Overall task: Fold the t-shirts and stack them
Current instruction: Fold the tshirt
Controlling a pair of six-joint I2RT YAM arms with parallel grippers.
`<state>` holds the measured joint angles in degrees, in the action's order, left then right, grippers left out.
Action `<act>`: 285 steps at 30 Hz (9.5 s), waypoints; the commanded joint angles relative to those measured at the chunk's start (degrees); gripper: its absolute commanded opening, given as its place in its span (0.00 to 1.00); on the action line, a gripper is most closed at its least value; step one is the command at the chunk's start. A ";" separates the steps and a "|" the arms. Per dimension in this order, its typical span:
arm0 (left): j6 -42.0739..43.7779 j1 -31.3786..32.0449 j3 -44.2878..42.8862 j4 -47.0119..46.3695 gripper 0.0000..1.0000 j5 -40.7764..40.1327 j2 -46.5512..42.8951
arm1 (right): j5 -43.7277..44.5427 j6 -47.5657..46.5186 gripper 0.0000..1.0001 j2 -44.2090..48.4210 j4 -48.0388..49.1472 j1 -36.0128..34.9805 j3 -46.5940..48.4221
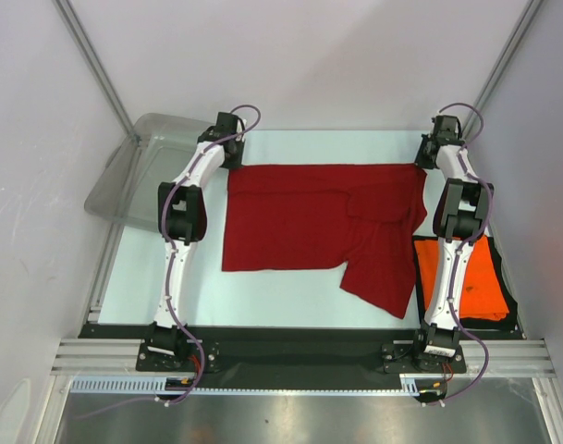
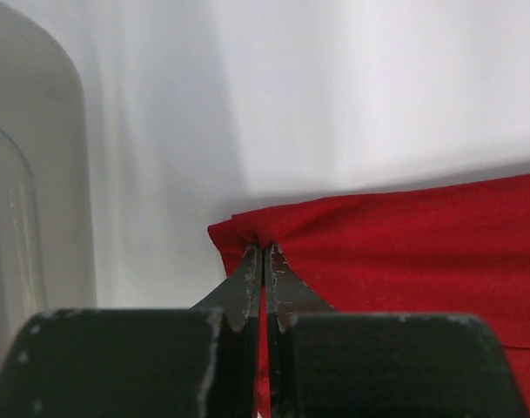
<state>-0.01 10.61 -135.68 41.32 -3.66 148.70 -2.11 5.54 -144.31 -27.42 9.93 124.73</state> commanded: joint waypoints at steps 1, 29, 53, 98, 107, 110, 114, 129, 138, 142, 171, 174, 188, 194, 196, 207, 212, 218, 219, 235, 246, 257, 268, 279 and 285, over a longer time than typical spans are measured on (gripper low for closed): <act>3.79 -0.59 0.24 -6.59 0.00 -4.16 -2.72 | 1.49 0.61 0.00 2.02 3.77 -0.53 -0.19; 2.30 0.98 10.06 -12.49 0.44 -9.70 -13.06 | 7.55 4.39 0.56 -1.51 -8.69 -2.20 15.46; -30.21 7.76 77.18 -13.44 0.52 5.94 -74.31 | -8.86 24.60 0.68 63.95 -17.93 -20.13 -59.28; -49.03 19.71 44.45 -58.02 0.47 31.96 -18.46 | -24.43 5.01 0.53 31.72 3.86 -1.50 -43.51; -50.17 21.03 38.83 -56.44 0.51 31.70 -13.10 | -28.04 4.22 0.54 30.05 5.62 -1.58 -43.61; -52.02 21.64 37.59 -57.31 0.51 31.96 -11.78 | -27.43 3.51 0.55 30.05 4.66 -1.50 -43.86; -52.02 22.35 36.71 -56.26 0.51 30.65 -10.98 | -26.37 3.07 0.58 31.11 4.48 -1.41 -44.74; -57.03 24.19 33.55 -56.79 0.44 30.21 -7.64 | -26.28 1.58 0.57 30.67 3.51 -0.27 -45.54; -57.03 24.54 31.79 -54.42 0.39 30.29 -6.67 | -27.77 1.32 0.49 29.17 3.78 -0.35 -45.89; -56.33 24.54 31.09 -52.84 0.35 30.47 -7.11 | -29.09 1.67 0.44 29.61 4.83 -0.44 -46.68; -48.33 21.91 24.94 -32.80 0.01 30.99 -11.77 | -22.68 10.20 0.25 27.32 -18.99 0.53 -32.97; -46.58 21.38 23.80 -31.31 0.01 31.35 -12.38 | -22.41 10.10 0.37 28.73 -18.72 0.87 -32.71; -36.46 21.03 21.60 -25.85 0.44 32.74 -14.68 | -23.29 7.13 0.48 29.35 -15.82 2.02 -33.58; -38.66 22.08 20.46 -30.42 0.40 35.92 -9.67 | -24.17 3.16 0.36 28.03 -11.96 2.02 -35.08; -39.45 22.87 16.51 -30.43 0.39 36.27 -6.16 | -23.47 2.37 0.25 27.68 -10.99 2.02 -35.60; -41.56 24.54 16.85 -30.60 0.36 34.42 -3.16 | -24.96 1.76 0.30 26.45 -9.41 0.97 -38.33; -42.26 24.63 17.20 -31.21 0.36 34.95 -2.63 | -24.87 1.84 0.31 25.75 -8.70 0.70 -39.21; -41.65 24.63 17.20 -29.37 0.39 33.99 -3.07 | -26.36 1.84 0.39 25.39 -8.27 0.44 -39.74; -41.21 24.63 17.46 -29.11 0.40 33.64 -3.94 | -26.63 2.10 0.40 26.26 -7.22 0.35 -40.35; -39.80 24.63 21.42 -28.57 0.46 33.01 -5.80 | -26.63 5.09 0.40 29.70 -2.99 0.00 -45.45; -41.21 24.55 21.51 -29.89 0.45 33.98 -5.62 | -30.85 12.38 0.31 32.34 10.44 0.26 -53.96; -40.51 24.28 22.30 -29.63 0.42 33.81 -6.58 | -27.52 15.38 0.00 36.90 5.72 2.63 -54.86; -37.62 23.84 21.51 -27.27 0.43 32.76 -8.25 | -23.82 16.79 0.05 34.54 -3.25 3.25 -51.69; -26.45 23.05 20.89 -15.84 0.43 27.66 -15.72 | -15.66 13.71 0.50 35.24 -11.00 3.34 -40.98; -23.02 18.75 21.42 -13.20 0.42 27.39 -19.33 | -14.59 19.93 0.46 29.53 -0.63 3.25 -31.84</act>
<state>-27.03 32.91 -114.10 26.26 24.77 135.00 -18.74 21.65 -111.68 -34.59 13.06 88.88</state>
